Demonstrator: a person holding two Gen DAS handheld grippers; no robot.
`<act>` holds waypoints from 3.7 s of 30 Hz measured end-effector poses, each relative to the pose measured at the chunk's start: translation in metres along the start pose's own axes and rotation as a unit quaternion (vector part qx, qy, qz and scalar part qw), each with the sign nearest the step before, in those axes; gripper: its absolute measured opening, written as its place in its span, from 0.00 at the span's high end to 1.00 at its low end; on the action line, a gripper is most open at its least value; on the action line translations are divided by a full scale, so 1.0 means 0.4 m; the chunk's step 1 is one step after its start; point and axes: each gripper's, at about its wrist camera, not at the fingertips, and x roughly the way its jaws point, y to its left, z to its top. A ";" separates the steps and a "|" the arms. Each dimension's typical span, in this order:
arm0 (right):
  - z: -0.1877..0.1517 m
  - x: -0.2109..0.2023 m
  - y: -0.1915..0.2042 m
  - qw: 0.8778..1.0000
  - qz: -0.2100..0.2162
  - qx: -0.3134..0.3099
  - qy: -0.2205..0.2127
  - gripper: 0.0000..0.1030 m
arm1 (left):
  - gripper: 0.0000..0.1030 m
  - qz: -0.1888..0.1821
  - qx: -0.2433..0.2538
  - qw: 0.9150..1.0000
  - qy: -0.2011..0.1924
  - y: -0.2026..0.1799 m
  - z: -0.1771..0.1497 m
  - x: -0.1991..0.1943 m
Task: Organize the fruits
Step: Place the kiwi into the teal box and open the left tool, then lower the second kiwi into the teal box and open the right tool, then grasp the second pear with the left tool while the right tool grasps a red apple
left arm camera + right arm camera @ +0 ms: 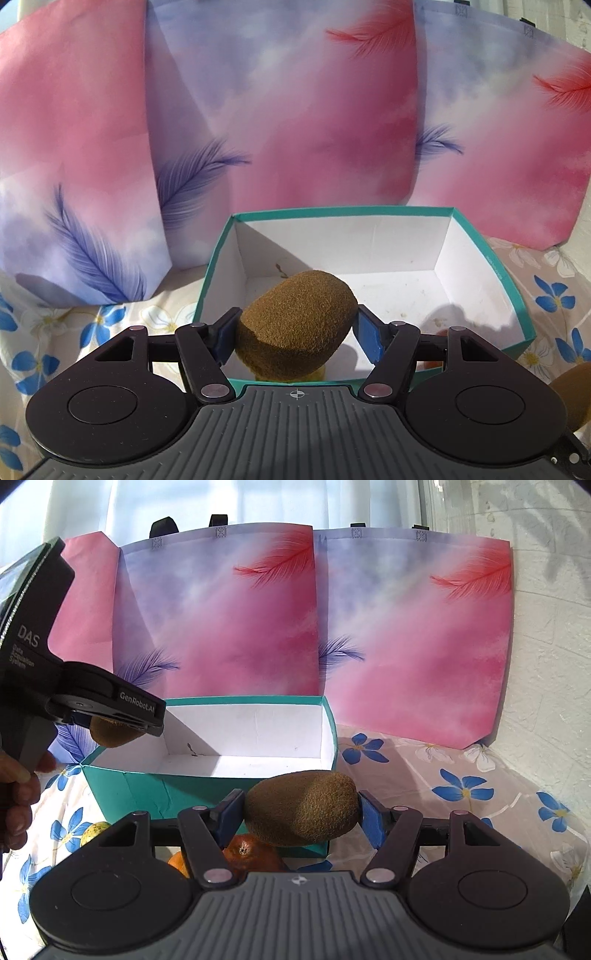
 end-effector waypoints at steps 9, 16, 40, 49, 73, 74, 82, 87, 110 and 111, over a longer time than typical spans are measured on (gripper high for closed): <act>0.001 -0.005 0.000 1.000 -0.007 0.004 -0.004 0.36 | 0.32 0.002 0.004 1.000 0.031 -0.013 -0.018 0.077; 0.000 -0.009 -0.009 1.000 -0.013 0.006 -0.005 0.36 | 0.32 0.000 0.005 0.999 0.053 -0.022 -0.033 0.121; 0.014 0.012 -0.006 1.000 -0.015 0.004 -0.010 0.36 | 0.05 -0.013 0.001 1.000 0.017 0.022 -0.046 -0.044; 0.040 0.032 0.019 1.000 -0.012 -0.006 -0.023 0.36 | 0.05 -0.002 -0.010 1.000 0.011 0.055 -0.063 -0.079; 0.053 0.196 0.060 1.000 -0.017 -0.016 -0.007 0.36 | 0.05 0.036 -0.047 0.998 0.010 0.157 -0.102 -0.109; 0.054 0.199 0.061 1.000 -0.018 -0.018 -0.006 0.36 | 0.05 0.035 -0.047 0.998 0.011 0.158 -0.102 -0.109; 0.061 0.223 0.071 0.999 -0.024 -0.032 0.013 0.36 | 0.05 0.030 -0.044 0.998 0.019 0.162 -0.111 -0.103; 0.063 0.217 0.071 0.999 -0.025 -0.032 0.012 0.33 | 0.05 0.027 -0.040 0.999 0.023 0.164 -0.123 -0.100; -0.012 -0.017 0.030 1.000 -0.022 -0.001 -0.001 0.11 | 0.05 -0.014 0.009 1.000 0.008 0.123 -0.302 -0.004; -0.013 -0.019 0.030 1.000 -0.023 -0.002 -0.001 0.11 | 0.05 -0.015 0.012 1.000 0.005 0.119 -0.303 0.003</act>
